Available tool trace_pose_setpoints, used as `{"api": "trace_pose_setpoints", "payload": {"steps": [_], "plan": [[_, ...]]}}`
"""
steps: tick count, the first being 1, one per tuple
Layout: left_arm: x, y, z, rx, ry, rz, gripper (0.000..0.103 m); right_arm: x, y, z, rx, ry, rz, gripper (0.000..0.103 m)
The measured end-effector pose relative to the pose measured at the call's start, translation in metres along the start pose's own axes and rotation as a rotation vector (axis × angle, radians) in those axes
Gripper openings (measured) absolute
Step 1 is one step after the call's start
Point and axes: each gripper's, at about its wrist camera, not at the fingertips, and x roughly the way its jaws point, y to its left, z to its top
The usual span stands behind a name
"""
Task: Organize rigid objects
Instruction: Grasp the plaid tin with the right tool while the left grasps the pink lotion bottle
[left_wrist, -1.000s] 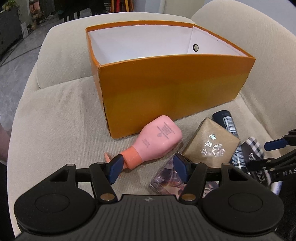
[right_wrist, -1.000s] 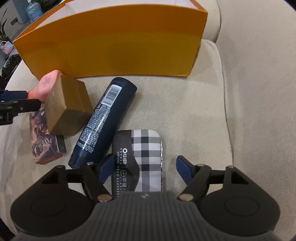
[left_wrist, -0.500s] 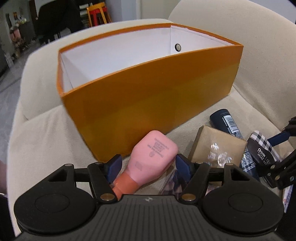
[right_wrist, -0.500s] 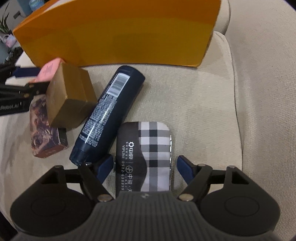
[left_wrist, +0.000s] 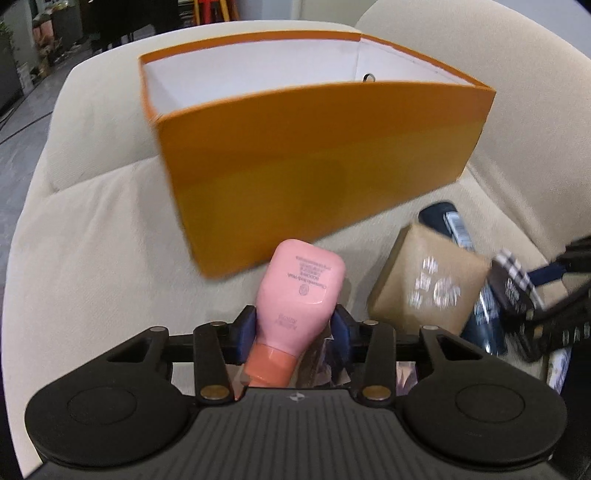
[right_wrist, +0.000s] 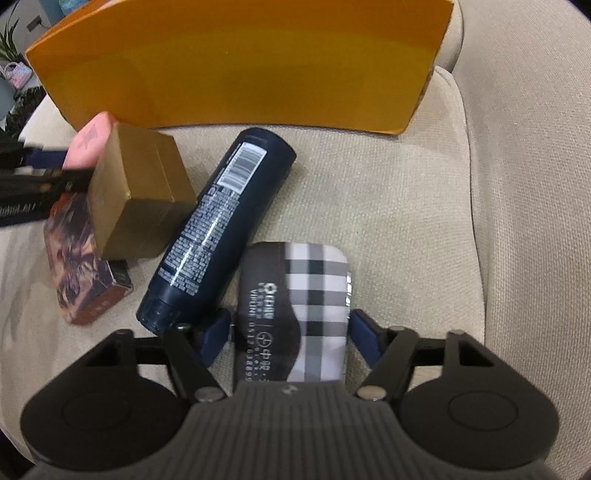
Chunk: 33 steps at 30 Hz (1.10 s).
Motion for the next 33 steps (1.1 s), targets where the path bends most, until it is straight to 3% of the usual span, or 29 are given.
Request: {"api": "trace_pose_setpoints", "payload": {"steps": [4, 9, 21, 33], "plan": [[-0.010, 0.004, -0.014, -0.008, 0.020, 0.023, 0.049, -0.002, -0.012, 0.003, 0.076, -0.019, 0.006, 0.068], [-0.011, 0.003, -0.021, -0.018, 0.010, 0.053, 0.049, -0.004, -0.015, 0.010, 0.104, -0.110, -0.043, 0.068], [0.004, 0.000, -0.020, 0.011, -0.033, 0.072, 0.058, 0.003, -0.009, 0.012, 0.073, -0.096, -0.073, 0.070], [-0.010, 0.002, -0.024, 0.025, -0.012, 0.052, 0.052, 0.001, -0.012, 0.010, 0.093, -0.094, -0.062, 0.068]]}}
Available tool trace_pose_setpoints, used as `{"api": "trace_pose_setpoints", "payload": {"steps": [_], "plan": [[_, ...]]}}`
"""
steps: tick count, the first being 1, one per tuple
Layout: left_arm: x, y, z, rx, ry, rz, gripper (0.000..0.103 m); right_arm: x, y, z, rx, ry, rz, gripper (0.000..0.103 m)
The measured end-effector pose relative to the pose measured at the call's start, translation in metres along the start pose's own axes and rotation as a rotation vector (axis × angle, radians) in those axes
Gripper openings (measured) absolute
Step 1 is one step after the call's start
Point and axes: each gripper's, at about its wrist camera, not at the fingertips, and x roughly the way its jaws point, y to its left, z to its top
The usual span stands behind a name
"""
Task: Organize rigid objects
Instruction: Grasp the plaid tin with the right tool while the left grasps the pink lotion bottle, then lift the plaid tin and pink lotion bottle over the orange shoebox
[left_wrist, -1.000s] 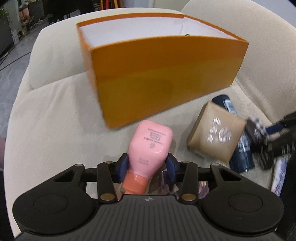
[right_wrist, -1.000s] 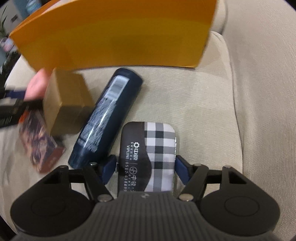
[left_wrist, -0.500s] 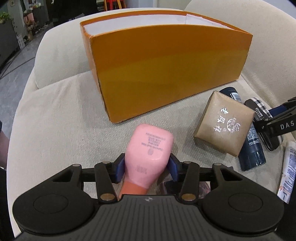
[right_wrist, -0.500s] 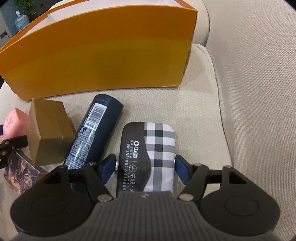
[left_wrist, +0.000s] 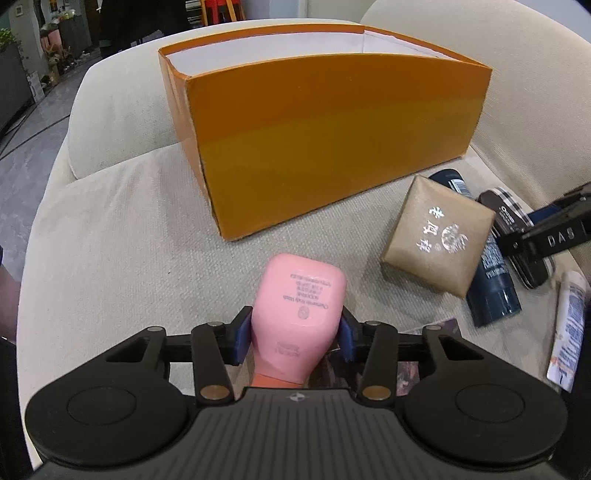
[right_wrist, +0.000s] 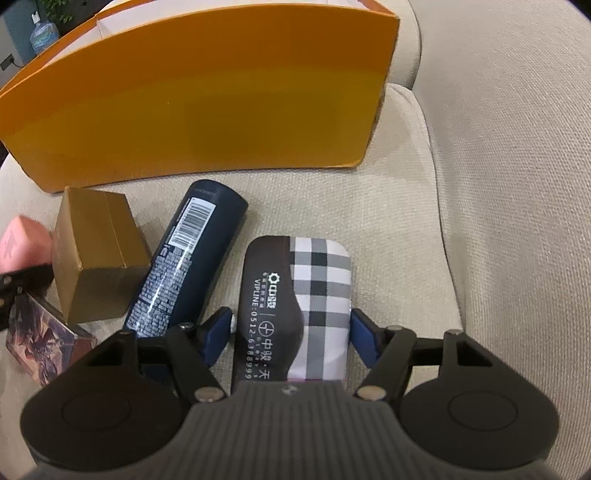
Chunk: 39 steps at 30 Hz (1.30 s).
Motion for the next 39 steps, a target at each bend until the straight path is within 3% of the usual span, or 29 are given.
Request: {"api": "trace_pose_setpoints", "payload": {"steps": [21, 39], "plan": [[-0.065, 0.002, 0.032, 0.014, -0.119, -0.014, 0.052, -0.022, -0.018, 0.010, 0.045, -0.051, 0.017, 0.068], [-0.110, -0.007, 0.085, 0.047, -0.240, -0.026, 0.052, -0.101, -0.023, 0.029, 0.043, -0.188, 0.013, 0.067]]}}
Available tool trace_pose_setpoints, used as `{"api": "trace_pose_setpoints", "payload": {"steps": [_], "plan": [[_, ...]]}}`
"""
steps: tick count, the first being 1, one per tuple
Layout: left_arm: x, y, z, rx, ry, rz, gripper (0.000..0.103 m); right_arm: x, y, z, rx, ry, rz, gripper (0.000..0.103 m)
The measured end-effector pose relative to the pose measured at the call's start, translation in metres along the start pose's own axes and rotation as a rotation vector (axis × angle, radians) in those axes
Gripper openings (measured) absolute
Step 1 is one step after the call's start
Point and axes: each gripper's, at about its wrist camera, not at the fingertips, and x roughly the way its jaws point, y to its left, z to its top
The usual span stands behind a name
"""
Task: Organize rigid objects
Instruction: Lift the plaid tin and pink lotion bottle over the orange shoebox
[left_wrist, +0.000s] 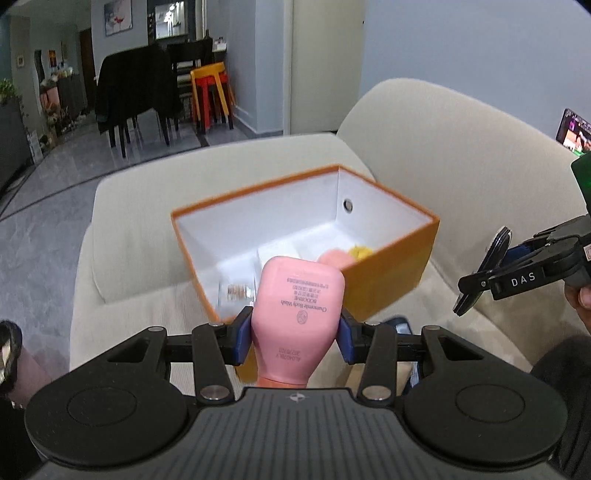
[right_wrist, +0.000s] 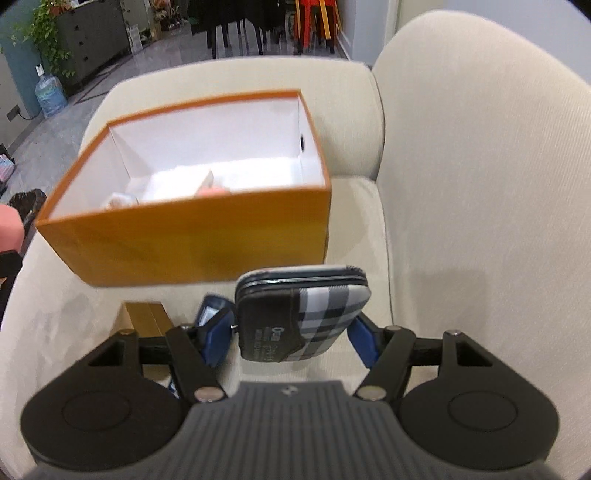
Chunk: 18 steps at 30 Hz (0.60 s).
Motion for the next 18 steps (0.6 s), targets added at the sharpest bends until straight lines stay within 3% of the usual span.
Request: {"api": "trace_pose_setpoints", "payload": {"steps": [9, 18], "plan": [[0.009, -0.001, 0.042, 0.021, -0.034, 0.002, 0.052, -0.037, 0.005, 0.041, -0.025, -0.093, 0.005, 0.067], [0.046, 0.007, 0.066, -0.005, -0.018, 0.012, 0.051, -0.048, 0.015, 0.088, -0.063, -0.151, 0.005, 0.067]]}}
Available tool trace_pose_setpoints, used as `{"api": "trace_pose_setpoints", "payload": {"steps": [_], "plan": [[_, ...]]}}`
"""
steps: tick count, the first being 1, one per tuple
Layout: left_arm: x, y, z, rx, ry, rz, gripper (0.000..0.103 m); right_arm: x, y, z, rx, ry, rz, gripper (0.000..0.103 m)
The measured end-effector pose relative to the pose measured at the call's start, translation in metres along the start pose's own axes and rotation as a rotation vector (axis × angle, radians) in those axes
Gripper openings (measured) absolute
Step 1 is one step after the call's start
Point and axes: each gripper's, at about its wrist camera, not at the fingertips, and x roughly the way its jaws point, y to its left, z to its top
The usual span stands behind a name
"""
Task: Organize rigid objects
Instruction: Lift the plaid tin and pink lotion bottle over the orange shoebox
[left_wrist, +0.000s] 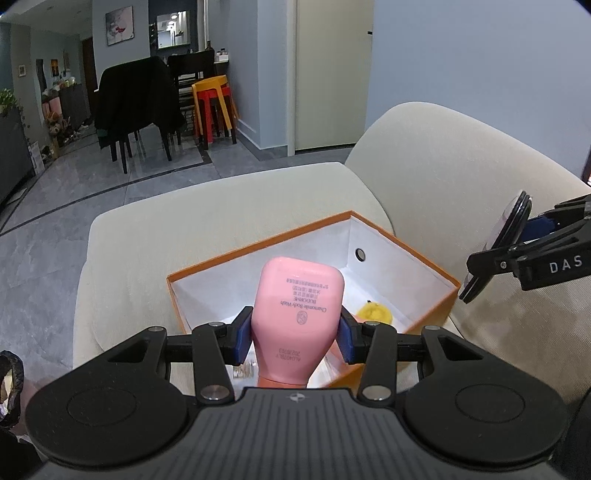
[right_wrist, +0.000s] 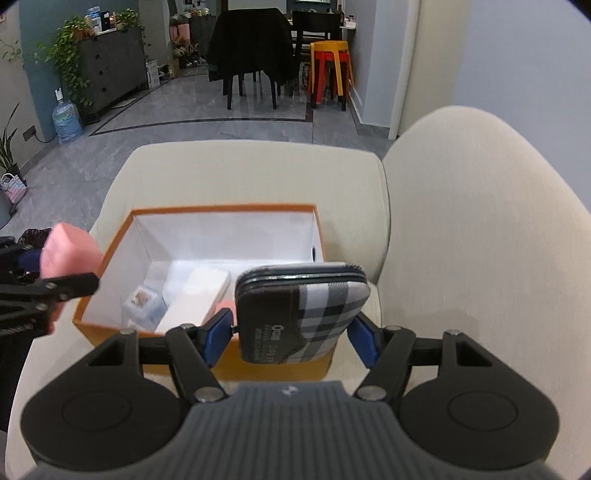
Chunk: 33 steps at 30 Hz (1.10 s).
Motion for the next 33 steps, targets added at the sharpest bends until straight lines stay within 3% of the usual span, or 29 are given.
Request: {"api": "trace_pose_setpoints", "payload": {"steps": [11, 22, 33], "plan": [[0.046, 0.012, -0.003, -0.033, 0.069, 0.008, 0.051, 0.053, 0.019, 0.022, -0.061, 0.065, -0.006, 0.067], [0.082, 0.023, -0.011, -0.055, 0.130, 0.010, 0.051, 0.117, 0.036, 0.019, -0.126, 0.201, 0.005, 0.067], [0.108, 0.026, -0.010, -0.055, 0.184, 0.024, 0.050, 0.156, 0.041, 0.031, -0.121, 0.248, -0.007, 0.067]]}}
